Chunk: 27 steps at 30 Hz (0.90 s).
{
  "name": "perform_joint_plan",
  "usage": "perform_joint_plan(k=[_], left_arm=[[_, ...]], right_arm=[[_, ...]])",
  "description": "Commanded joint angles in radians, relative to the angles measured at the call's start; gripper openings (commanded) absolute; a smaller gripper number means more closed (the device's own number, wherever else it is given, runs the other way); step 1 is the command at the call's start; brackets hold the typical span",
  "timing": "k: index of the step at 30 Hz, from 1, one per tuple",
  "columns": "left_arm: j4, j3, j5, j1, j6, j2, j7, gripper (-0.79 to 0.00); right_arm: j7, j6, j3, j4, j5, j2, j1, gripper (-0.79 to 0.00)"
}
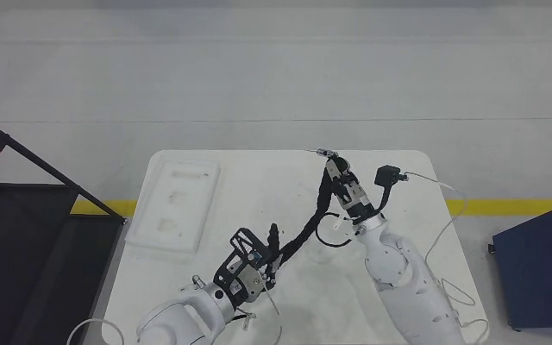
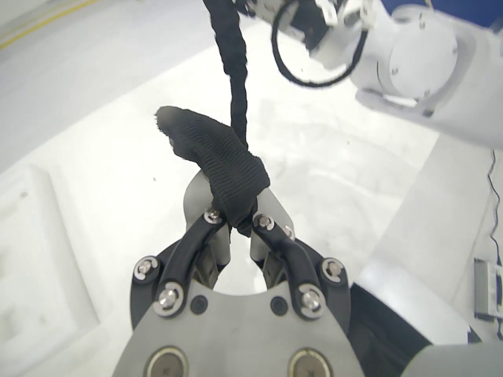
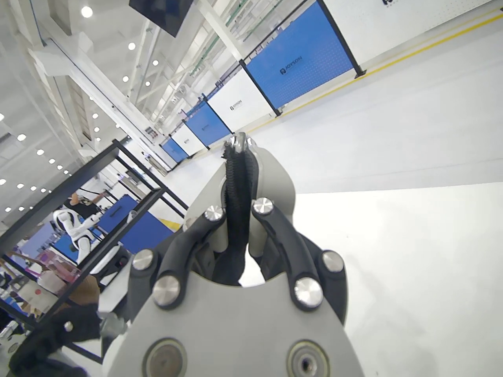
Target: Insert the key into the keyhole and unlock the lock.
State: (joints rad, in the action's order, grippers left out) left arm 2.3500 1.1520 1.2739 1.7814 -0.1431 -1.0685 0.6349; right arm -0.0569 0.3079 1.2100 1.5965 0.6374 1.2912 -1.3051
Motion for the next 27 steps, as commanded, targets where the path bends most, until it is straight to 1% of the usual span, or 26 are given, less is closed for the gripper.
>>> perform_joint_plan(k=[1, 5, 7, 9, 11, 13, 16, 20, 25, 27], left_arm=[[0.0, -0.002, 0.016, 0.017, -0.047, 0.005, 0.058, -0.785], [0.0, -0.007, 0.04, 0.011, -0.103, 0.01, 0.13, -0.785], [0.0, -0.006, 0.044, -0.001, -0.098, 0.01, 0.15, -0.785], [-0.004, -0.01, 0.039, -0.019, -0.095, 0.009, 0.163, -0.785], [-0.027, -0.018, 0.034, -0.052, -0.104, 0.006, 0.182, -0.785], [-0.052, -0.031, 0.02, -0.092, -0.114, 0.003, 0.206, -0.785], [-0.092, -0.052, -0.006, -0.16, -0.13, -0.003, 0.249, -0.785], [-0.13, -0.084, -0.027, -0.236, -0.147, -0.011, 0.289, -0.785], [-0.162, -0.136, 0.021, -0.312, -0.171, -0.018, 0.363, -0.785], [-0.18, -0.161, 0.049, -0.334, -0.178, -0.021, 0.393, -0.785]], right_arm=[[0.063, -0.036, 0.003, 0.042, 0.042, -0.005, -0.034, -0.785], [0.13, -0.102, 0.004, 0.1, 0.104, -0.011, -0.087, -0.785], [0.143, -0.127, 0.003, 0.101, 0.116, -0.011, -0.093, -0.785], [0.164, -0.144, -0.007, 0.079, 0.127, -0.009, -0.077, -0.785], [0.193, -0.16, -0.027, 0.049, 0.15, -0.006, -0.048, -0.785], [0.22, -0.169, -0.05, 0.017, 0.133, 0.0, -0.016, -0.785], [0.261, -0.194, -0.082, -0.03, 0.147, 0.007, 0.031, -0.785], [0.288, -0.22, -0.109, -0.083, 0.151, 0.016, 0.076, -0.785], [0.312, -0.26, -0.138, -0.121, 0.21, 0.022, 0.11, -0.785], [0.325, -0.272, -0.145, -0.128, 0.212, 0.025, 0.115, -0.785]])
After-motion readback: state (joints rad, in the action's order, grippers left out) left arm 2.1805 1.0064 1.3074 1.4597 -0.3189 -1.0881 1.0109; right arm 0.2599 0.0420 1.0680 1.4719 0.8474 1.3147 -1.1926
